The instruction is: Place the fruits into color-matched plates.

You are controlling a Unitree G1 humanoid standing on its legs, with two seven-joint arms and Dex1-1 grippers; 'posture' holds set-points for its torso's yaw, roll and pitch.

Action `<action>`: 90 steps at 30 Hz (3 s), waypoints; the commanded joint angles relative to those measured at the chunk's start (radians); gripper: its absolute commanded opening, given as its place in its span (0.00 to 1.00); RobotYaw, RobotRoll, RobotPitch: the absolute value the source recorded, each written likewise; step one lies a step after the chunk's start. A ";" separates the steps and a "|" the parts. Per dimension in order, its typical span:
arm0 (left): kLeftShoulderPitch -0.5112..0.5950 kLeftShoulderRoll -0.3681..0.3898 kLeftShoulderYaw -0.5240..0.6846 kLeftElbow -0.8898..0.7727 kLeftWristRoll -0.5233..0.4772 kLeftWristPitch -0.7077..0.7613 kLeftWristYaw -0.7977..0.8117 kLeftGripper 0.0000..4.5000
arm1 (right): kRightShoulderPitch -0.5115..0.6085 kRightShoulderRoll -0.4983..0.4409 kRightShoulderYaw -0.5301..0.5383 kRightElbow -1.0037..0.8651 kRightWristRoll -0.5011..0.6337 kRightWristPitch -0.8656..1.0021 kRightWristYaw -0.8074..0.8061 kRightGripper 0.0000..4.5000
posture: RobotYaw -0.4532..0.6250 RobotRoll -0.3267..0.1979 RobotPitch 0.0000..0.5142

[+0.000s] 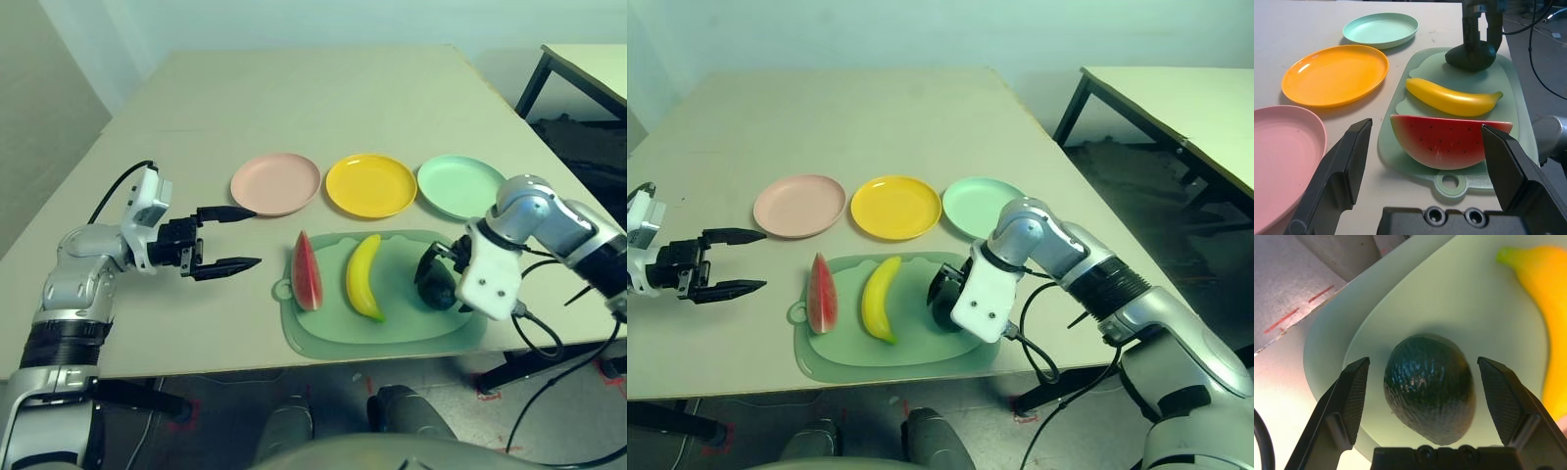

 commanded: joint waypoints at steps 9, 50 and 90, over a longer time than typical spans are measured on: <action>0.025 0.045 -0.041 -0.029 0.016 0.065 -0.082 1.00 | 0.022 0.018 -0.044 0.014 -0.031 0.034 0.005 0.64 | 0.32 0.62 0.07; -0.047 0.061 -0.009 -0.256 -0.064 0.558 0.277 1.00 | -0.483 0.324 -0.059 1.103 -0.740 0.140 -0.802 0.64 | 0.37 0.62 0.07; 0.010 0.123 -0.042 -0.150 -0.037 0.411 0.003 1.00 | -0.226 0.389 -0.143 0.187 -0.179 0.018 -0.002 0.99 | 0.36 0.62 0.06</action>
